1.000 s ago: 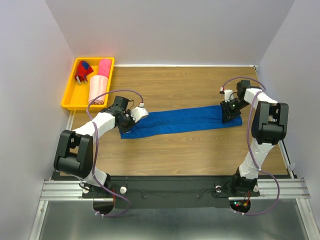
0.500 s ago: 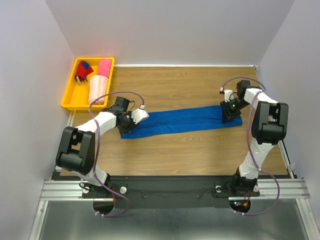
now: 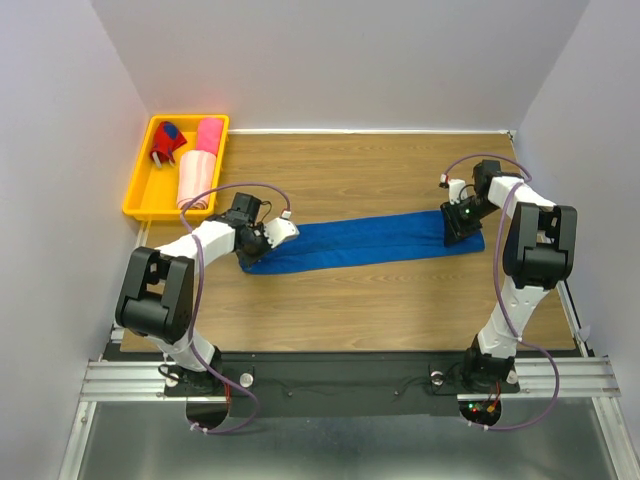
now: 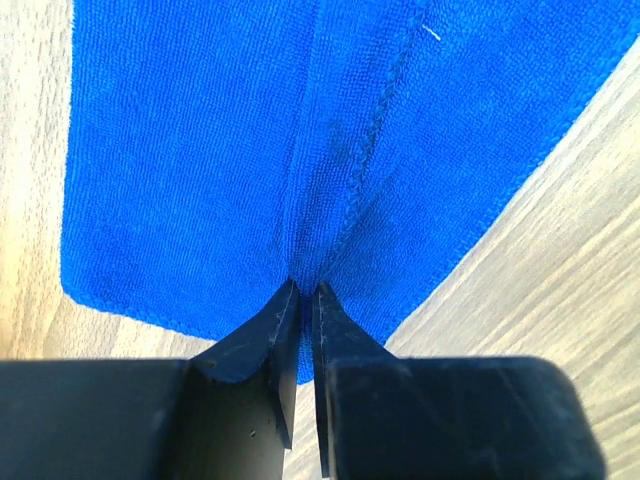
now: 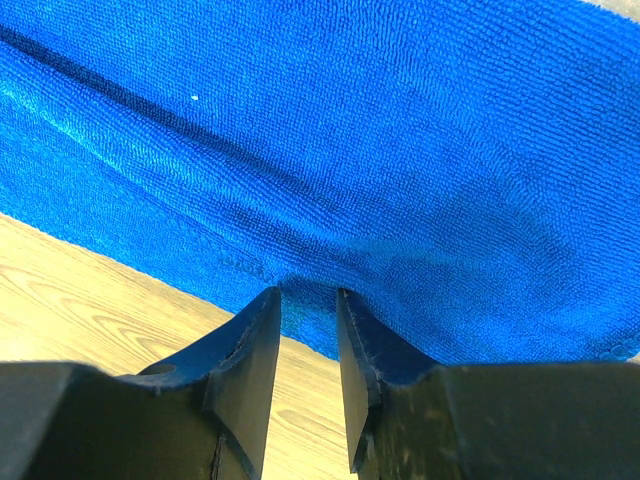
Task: Roll the towels
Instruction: Fold the towel
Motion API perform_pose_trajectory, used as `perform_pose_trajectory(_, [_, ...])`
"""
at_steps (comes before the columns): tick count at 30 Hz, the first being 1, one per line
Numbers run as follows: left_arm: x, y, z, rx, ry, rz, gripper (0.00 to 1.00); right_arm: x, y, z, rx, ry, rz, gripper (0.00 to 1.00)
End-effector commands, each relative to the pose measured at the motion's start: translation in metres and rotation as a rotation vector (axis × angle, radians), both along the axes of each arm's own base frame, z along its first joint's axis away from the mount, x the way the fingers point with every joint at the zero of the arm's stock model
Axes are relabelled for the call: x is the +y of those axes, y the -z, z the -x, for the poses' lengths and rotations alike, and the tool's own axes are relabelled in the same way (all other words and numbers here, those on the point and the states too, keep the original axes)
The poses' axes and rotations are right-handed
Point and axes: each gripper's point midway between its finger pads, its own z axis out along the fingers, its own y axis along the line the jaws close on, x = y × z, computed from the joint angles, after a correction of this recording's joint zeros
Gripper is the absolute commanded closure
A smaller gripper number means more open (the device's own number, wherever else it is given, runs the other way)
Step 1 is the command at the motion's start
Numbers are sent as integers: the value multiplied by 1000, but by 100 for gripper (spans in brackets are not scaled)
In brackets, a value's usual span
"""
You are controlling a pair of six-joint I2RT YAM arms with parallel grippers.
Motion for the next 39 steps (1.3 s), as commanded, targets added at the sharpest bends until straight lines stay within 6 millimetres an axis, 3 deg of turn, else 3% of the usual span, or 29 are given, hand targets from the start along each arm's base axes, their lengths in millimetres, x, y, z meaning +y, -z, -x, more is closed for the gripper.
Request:
perform_pose_trajectory(1, [-4,-25,-8,-40,16,27,81,1,8,2,15,-13,24,65])
perform_pose_trajectory(5, [-3,-32,-7,-46,26,24,76,1,8,2,14,-15,20,65])
perform_pose_trajectory(10, [-4,-30,-4,-35,40,25,82,1,7,2,13,-15,20,65])
perform_pose_trajectory(14, [-6,-34,-4,-36,41,38,73,1,6,3,12,-14,21,65])
perform_pose_trajectory(16, [-7,-36,-3,-36,47,44,74,1,7,3,13,-16,22,65])
perform_pose_trajectory(19, [-7,-34,-2,-28,47,44,88,2,8,3,16,-15,18,65])
perform_pose_trajectory(23, [-7,-33,-2,-26,46,40,87,2,7,4,16,-15,16,65])
perform_pose_trajectory(27, [-10,-40,0,-18,54,58,100,1,7,3,14,-15,20,65])
perform_pose_trajectory(32, [-12,-52,9,2,80,73,100,2,9,5,18,-16,19,65])
perform_pose_trajectory(39, [-5,-35,27,61,96,45,100,1,9,7,22,-19,22,65])
